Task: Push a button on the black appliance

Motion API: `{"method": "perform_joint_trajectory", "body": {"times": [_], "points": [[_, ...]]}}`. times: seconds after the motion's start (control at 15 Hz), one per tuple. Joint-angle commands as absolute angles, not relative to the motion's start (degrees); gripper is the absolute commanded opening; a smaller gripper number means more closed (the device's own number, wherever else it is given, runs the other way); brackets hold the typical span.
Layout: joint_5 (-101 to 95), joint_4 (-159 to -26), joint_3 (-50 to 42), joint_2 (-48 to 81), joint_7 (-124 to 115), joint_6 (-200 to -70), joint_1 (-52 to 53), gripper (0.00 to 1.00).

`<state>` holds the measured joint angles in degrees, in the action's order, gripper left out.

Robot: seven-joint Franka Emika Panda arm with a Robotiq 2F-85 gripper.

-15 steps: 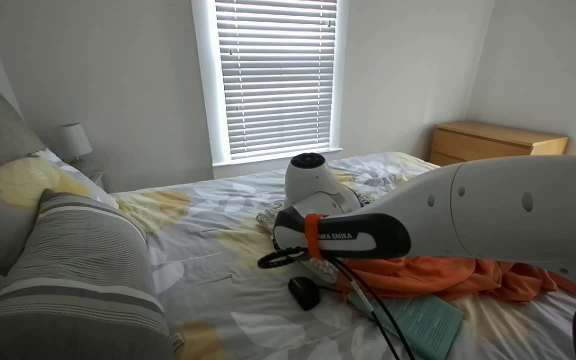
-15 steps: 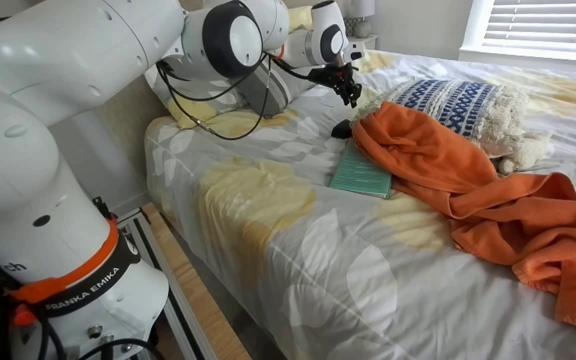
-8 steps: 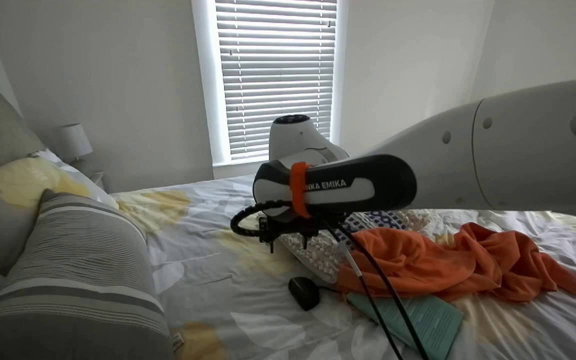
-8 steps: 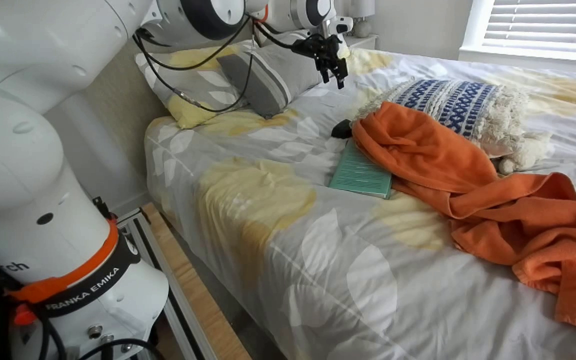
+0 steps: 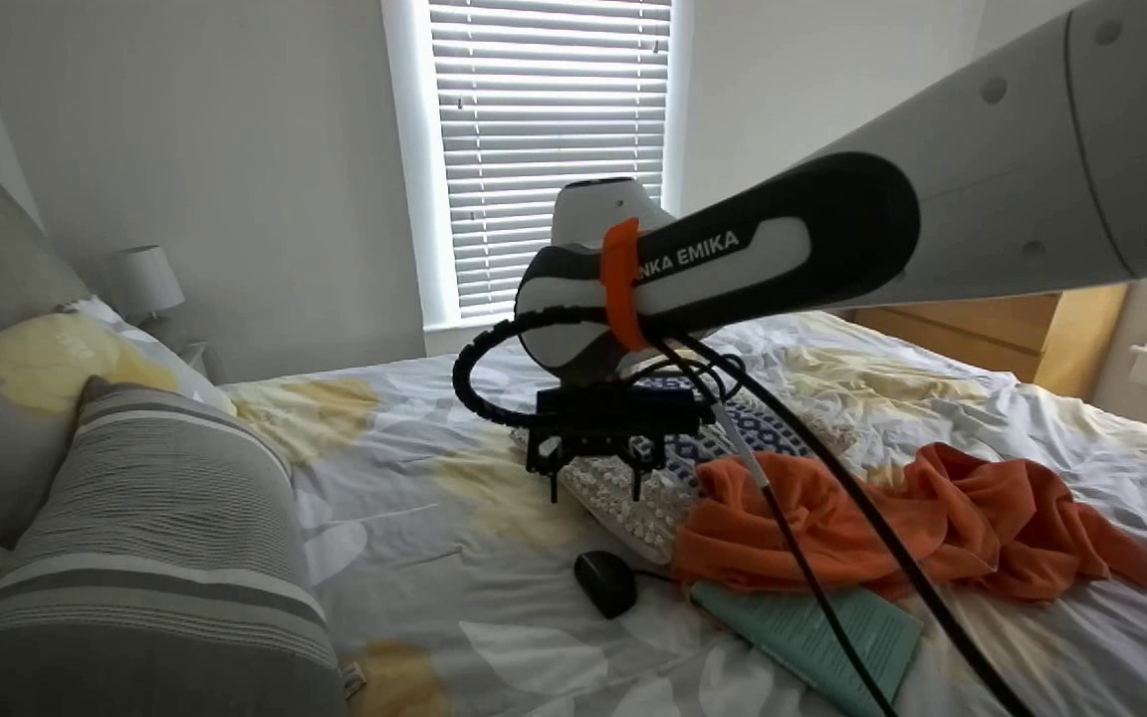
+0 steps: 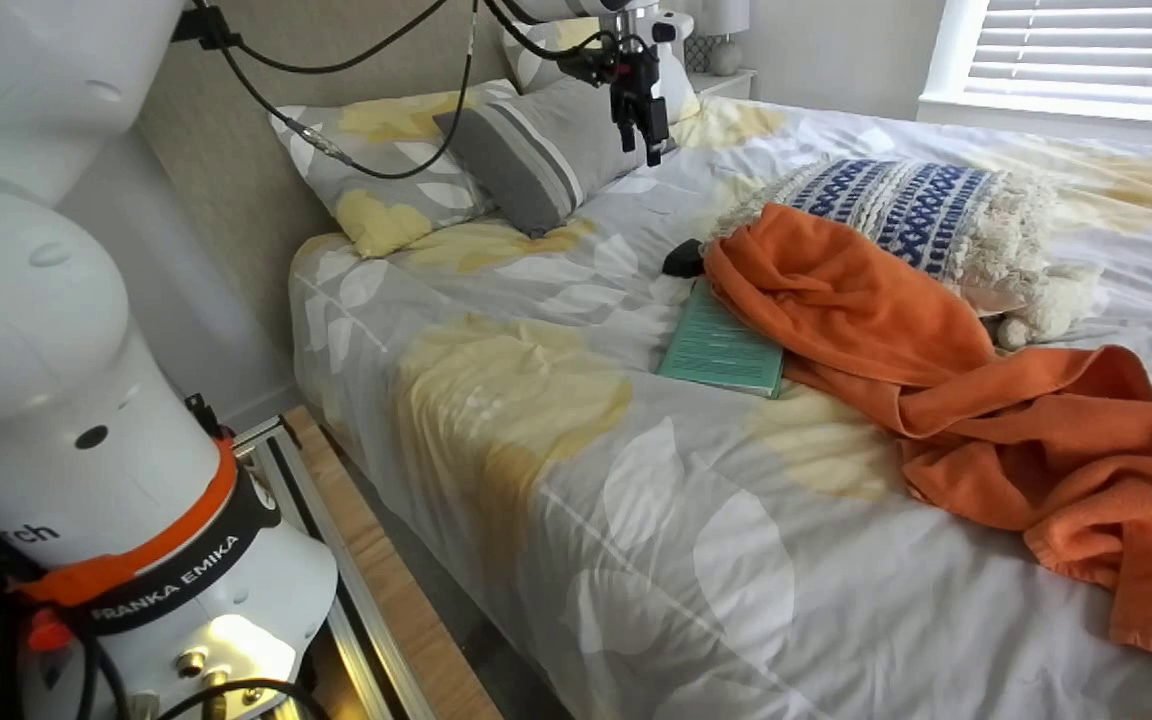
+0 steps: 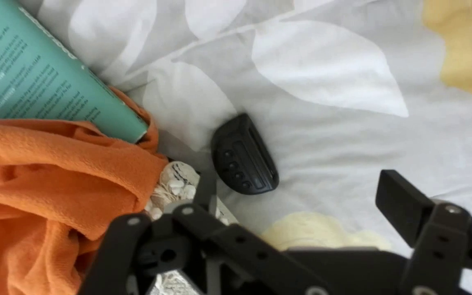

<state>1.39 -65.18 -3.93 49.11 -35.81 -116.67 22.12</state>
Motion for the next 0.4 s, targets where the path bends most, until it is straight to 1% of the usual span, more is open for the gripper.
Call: {"method": "perform_joint_trajectory", "body": {"times": [0.0,0.33], "points": [[0.7,-67.18,-2.44,47.62,-36.68,-116.42,20.93,1.0],[0.52,-67.73,-1.99,46.98,-36.61,-116.43,20.62,1.0]]}}
